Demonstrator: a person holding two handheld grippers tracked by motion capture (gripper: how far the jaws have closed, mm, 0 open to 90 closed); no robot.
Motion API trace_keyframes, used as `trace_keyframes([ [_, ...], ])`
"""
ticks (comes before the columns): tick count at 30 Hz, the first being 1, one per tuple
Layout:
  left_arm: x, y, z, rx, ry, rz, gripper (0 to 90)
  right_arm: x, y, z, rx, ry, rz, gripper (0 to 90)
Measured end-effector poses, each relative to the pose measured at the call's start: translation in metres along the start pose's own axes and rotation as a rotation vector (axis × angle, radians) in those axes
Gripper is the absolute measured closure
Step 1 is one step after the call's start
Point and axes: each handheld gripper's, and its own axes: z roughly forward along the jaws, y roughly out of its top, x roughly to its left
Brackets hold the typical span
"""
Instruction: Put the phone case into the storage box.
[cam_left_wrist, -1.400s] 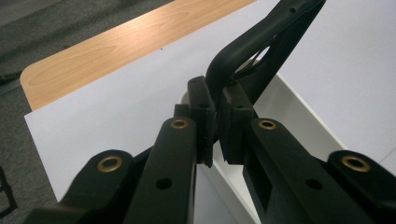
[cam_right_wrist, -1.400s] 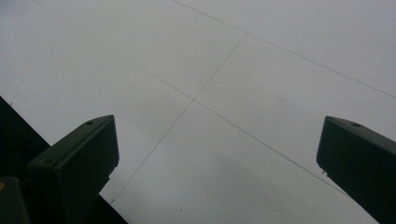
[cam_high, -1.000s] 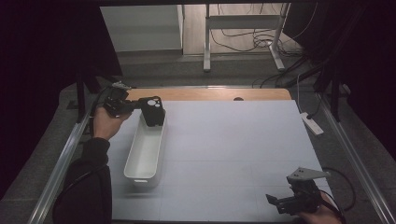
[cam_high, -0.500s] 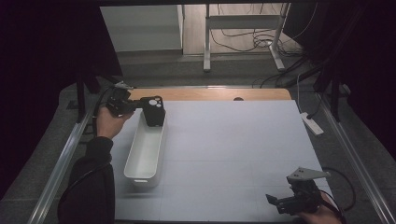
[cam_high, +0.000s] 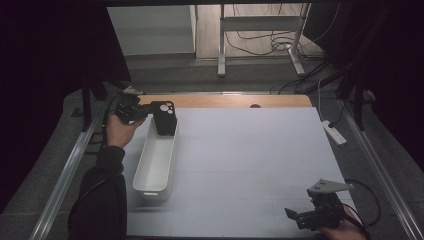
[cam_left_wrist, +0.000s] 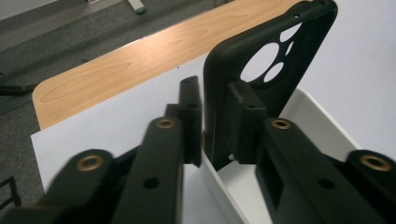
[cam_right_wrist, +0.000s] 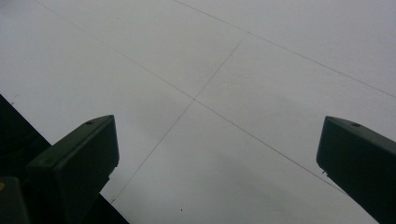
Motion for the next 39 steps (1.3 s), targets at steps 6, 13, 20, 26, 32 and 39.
trace_keyframes([
  [6,0.001,-0.002,-0.001,-0.007,-0.007,-0.024,66.7,0.0,0.0,0.0,-0.001,0.001,0.0,0.0],
  [13,0.001,-0.008,-0.006,-0.018,-0.041,-0.053,59.3,0.0,0.0,0.0,-0.002,0.0,-0.001,0.0],
  [20,0.0,-0.015,-0.009,-0.011,-0.088,-0.08,50.7,0.0,0.0,0.0,-0.002,-0.001,0.001,0.0],
  [26,-0.003,-0.019,-0.01,0.002,-0.128,-0.078,43.6,0.0,0.0,0.0,0.0,-0.004,0.0,0.0],
  [32,-0.007,-0.022,-0.01,0.007,-0.141,-0.077,38.2,0.0,0.0,0.0,0.0,-0.003,-0.003,0.0],
  [39,-0.012,-0.025,-0.012,0.01,-0.169,-0.069,28.5,0.001,0.0,0.0,0.001,-0.004,-0.002,0.0],
])
